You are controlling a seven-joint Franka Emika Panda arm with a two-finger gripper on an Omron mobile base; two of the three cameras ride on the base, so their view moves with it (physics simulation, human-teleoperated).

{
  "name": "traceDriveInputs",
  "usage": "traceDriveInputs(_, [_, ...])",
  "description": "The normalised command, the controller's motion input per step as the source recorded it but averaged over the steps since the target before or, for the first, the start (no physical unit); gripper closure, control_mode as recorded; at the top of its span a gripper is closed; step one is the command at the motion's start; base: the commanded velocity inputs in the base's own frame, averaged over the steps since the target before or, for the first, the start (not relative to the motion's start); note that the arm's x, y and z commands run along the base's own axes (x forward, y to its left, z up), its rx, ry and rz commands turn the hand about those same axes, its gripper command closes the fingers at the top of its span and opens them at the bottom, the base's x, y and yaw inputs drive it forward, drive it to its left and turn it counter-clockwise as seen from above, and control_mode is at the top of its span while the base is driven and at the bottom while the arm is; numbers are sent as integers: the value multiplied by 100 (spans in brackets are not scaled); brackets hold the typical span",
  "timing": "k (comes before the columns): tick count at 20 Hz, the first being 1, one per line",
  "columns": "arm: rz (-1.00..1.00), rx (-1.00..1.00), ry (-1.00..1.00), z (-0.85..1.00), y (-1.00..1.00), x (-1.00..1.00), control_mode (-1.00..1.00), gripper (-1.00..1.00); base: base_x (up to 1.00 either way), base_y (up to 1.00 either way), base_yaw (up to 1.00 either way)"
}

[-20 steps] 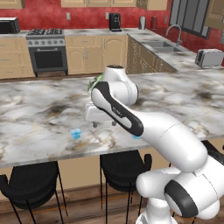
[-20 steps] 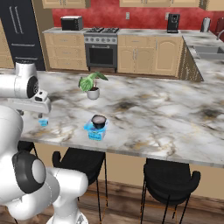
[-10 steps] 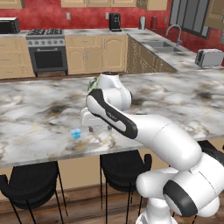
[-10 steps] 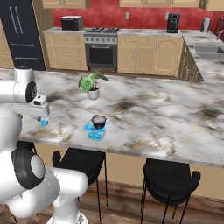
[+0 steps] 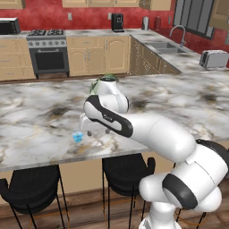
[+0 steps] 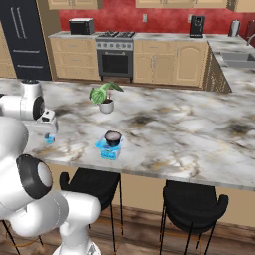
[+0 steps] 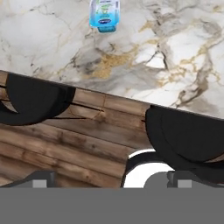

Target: Stack the yogurt containers by placing the smaller containers on top of the larger containers.

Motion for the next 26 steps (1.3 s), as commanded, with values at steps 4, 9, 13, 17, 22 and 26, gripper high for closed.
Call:
traceDriveInputs(4, [5, 0, -1, -20, 13, 31, -100, -100, 0, 0, 0])
traceDriveInputs(9, [3, 0, -2, -12, 15, 18, -100, -100, 0, 0, 0])
traceDriveInputs(13, [0, 0, -1, -7, 14, 10, -100, -100, 0, 0, 0])
traceDriveInputs(17, [0, 0, 0, -15, 5, 17, -100, -100, 0, 0, 0])
traceDriveInputs(22, [0, 0, 0, -22, 0, 26, -100, -100, 0, 0, 0])
traceDriveInputs(26, [0, 0, 0, -21, 2, 26, -100, -100, 0, 0, 0])
